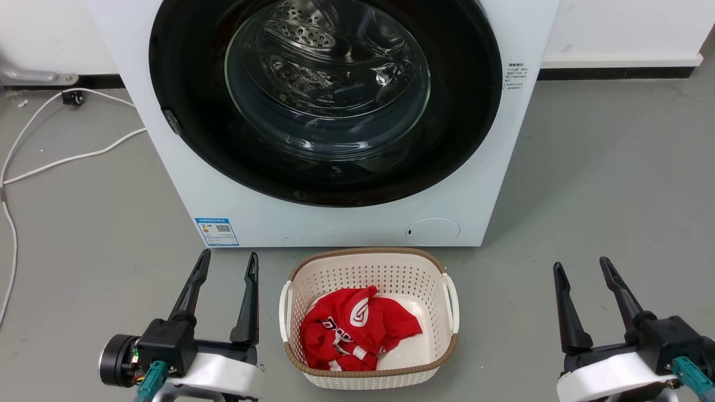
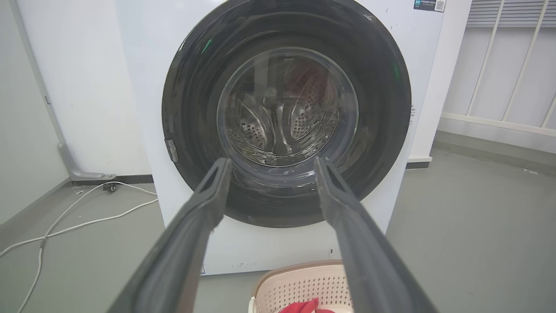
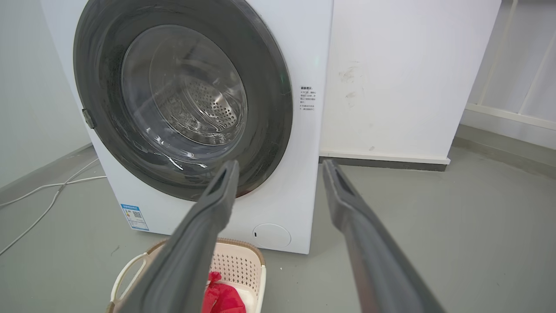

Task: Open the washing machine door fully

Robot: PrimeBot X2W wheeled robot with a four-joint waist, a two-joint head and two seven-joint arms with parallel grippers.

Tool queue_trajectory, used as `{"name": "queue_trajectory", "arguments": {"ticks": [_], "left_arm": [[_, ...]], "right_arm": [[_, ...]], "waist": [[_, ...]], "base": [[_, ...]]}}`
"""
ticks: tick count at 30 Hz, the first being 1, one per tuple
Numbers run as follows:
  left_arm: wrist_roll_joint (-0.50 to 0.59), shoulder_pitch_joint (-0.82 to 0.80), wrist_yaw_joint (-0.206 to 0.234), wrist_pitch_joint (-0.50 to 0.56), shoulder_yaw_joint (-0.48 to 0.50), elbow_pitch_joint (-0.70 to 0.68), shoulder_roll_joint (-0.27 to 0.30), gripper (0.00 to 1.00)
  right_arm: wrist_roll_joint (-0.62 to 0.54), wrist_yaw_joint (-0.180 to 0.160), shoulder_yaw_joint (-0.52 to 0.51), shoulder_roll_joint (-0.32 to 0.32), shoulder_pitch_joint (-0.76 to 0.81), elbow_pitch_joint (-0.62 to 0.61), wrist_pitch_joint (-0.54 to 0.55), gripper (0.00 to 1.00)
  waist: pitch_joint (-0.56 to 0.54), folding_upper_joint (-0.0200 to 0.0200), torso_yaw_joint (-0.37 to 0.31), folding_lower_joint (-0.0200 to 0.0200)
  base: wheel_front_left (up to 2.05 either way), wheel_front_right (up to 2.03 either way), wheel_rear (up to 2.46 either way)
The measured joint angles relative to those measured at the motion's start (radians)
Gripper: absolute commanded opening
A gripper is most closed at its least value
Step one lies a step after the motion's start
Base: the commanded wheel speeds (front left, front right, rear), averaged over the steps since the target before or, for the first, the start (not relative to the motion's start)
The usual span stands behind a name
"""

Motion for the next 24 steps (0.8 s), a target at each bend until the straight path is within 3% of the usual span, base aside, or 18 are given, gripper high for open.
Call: {"name": "queue_trajectory", "arguments": {"ticks": [20,21,22,24], "left_arm": [[0.037,0.008,-0.027,-0.014,0.02,0.01,-0.017,1.0],[0.036,0.009,-0.028,-0.014,0.021,0.011,-0.018,1.0],[0.036,0.009,-0.028,-0.014,0.023,0.011,-0.018,1.0],[0.036,0.01,-0.031,-0.014,0.025,0.013,-0.018,1.0]], "right_arm": [[-0.022,0.0,-0.003,0.001,0.002,0.015,-0.024,1.0],[-0.006,0.0,-0.002,0.001,0.002,0.018,-0.025,0.35],[0.002,0.0,-0.002,0.001,0.002,0.021,-0.025,0.0],[0.012,0.0,0.0,0.001,0.002,0.023,-0.025,0.0]], "waist": [[-0.001,0.0,0.003,0.0],[-0.001,0.0,0.003,0.0],[-0.002,0.0,0.003,0.0],[-0.002,0.0,0.003,0.0]], "base": [[0.0,0.0,0.0],[0.0,0.0,0.0],[0.0,0.0,0.0],[0.0,0.0,0.0]]}}
